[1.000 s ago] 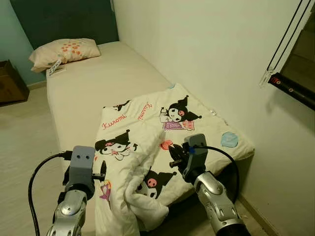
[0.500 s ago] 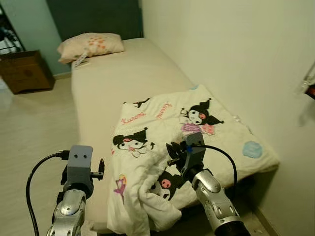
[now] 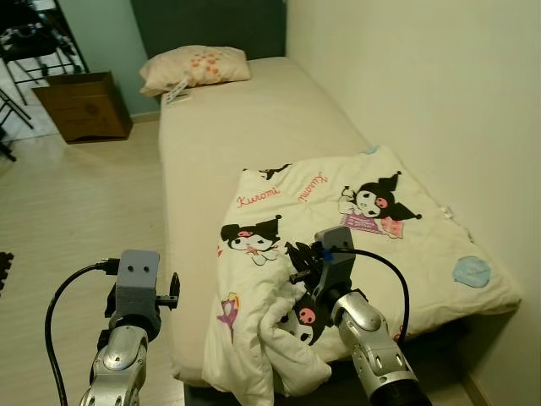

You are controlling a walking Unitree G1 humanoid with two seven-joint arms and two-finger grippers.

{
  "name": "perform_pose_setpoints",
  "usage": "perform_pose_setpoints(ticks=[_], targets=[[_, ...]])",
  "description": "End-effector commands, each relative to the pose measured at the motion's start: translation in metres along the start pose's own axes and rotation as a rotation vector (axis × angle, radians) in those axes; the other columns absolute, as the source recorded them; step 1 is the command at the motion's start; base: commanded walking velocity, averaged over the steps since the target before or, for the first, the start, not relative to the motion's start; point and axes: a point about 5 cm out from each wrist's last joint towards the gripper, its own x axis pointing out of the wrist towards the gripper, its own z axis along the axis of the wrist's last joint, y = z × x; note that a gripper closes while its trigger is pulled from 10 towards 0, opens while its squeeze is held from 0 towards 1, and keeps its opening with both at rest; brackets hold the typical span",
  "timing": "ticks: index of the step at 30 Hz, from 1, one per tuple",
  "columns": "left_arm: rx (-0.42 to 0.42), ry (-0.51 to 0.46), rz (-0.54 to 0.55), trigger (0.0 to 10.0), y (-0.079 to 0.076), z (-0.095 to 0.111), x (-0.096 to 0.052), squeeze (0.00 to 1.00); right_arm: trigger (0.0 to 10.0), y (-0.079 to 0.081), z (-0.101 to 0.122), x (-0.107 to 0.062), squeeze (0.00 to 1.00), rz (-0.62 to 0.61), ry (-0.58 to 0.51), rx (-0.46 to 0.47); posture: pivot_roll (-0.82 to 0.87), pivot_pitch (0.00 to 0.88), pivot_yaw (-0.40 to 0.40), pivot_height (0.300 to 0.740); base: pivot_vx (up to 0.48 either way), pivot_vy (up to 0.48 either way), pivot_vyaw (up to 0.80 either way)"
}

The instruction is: Clean up the room

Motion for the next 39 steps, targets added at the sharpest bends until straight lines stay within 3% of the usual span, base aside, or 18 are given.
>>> perform_pose_setpoints(ticks=[1, 8, 12, 31, 38, 39], targets=[[-0.018, 0.010, -0.009, 10.0, 0.0003, -0.0015, -0.0013, 0.00, 10.0, -0.0001, -0.0049, -0.0027, 0.00, -0.012, 0.004, 0.016, 0.00, 0.126, 0.025, 0.740, 0.000, 0.000, 0.80], [0.007, 0.001, -0.013, 10.0, -0.0006, 0.0005, -0.0009, 0.00, 10.0, -0.0007, -0.0055, -0.0033, 0.00, -0.016, 0.004, 0.016, 0.00, 0.128, 0.027, 0.740, 0.000, -0.343, 0.80], [-0.027, -0.005, 0.005, 10.0, 0.0008, 0.0007, -0.0013, 0.00, 10.0, -0.0005, -0.0052, -0.0033, 0.00, -0.014, 0.002, 0.003, 0.00, 0.125, 0.025, 0.740, 0.000, 0.000, 0.70], [-0.006, -0.013, 0.024, 10.0, 0.0039, 0.0012, -0.0030, 0.00, 10.0, -0.0006, -0.0035, -0.0014, 0.00, -0.017, -0.004, -0.005, 0.00, 0.124, 0.016, 0.740, 0.000, 0.000, 0.00], [0.000, -0.012, 0.029, 10.0, 0.0032, 0.0016, -0.0030, 0.00, 10.0, 0.0011, -0.0036, 0.0002, 0.00, -0.001, 0.005, -0.019, 0.00, 0.127, 0.015, 0.740, 0.000, -0.419, 0.23], [-0.043, -0.011, 0.045, 10.0, 0.0046, 0.0009, -0.0034, 0.00, 10.0, 0.0010, -0.0029, 0.0005, 0.00, -0.007, -0.001, -0.028, 0.00, 0.128, 0.016, 0.740, 0.000, 0.000, 0.80]])
